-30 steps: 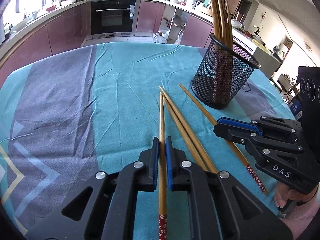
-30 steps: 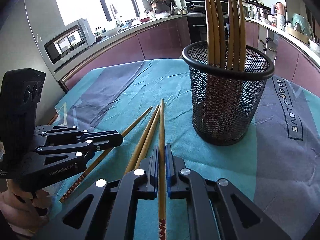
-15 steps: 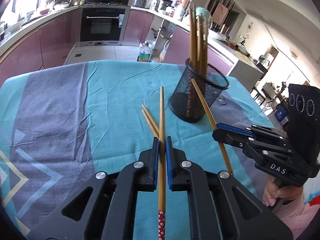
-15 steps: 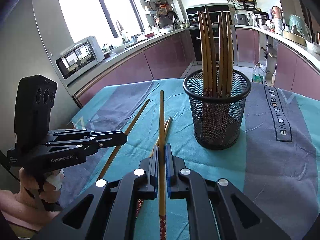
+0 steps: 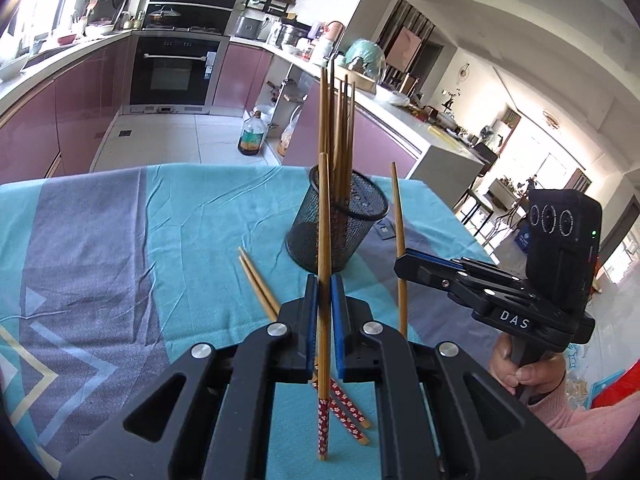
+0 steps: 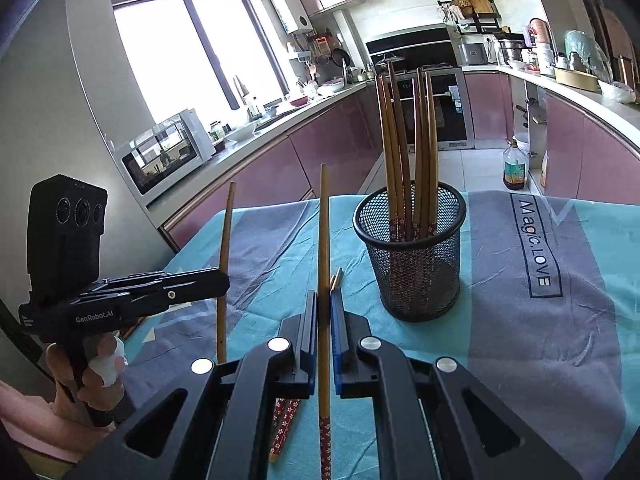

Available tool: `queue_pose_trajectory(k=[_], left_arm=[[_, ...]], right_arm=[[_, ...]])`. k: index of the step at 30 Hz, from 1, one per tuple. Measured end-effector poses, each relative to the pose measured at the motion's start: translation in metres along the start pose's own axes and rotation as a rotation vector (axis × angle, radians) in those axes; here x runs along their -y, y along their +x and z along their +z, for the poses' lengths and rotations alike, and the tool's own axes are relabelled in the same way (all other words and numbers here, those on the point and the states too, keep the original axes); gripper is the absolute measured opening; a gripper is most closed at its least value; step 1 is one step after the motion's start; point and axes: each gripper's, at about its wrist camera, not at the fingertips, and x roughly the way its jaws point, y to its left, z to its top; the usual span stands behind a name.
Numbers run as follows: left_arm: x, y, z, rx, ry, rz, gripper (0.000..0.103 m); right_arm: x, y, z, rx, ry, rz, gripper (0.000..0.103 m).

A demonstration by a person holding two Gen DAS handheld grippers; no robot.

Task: Organize utensils
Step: 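Lift the left tool's chopstick upright toward the cup while the right tool lifts its chopstick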

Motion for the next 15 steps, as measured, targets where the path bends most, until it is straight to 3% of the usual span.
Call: queue_pose_trajectory(k=[15], left_arm=[[0.016,-0.030,0.018,0.070,0.029,-0.036,0.007]], right_arm=[[0.008,-0.021,0.014,0.073,0.004,0.007,0.005]])
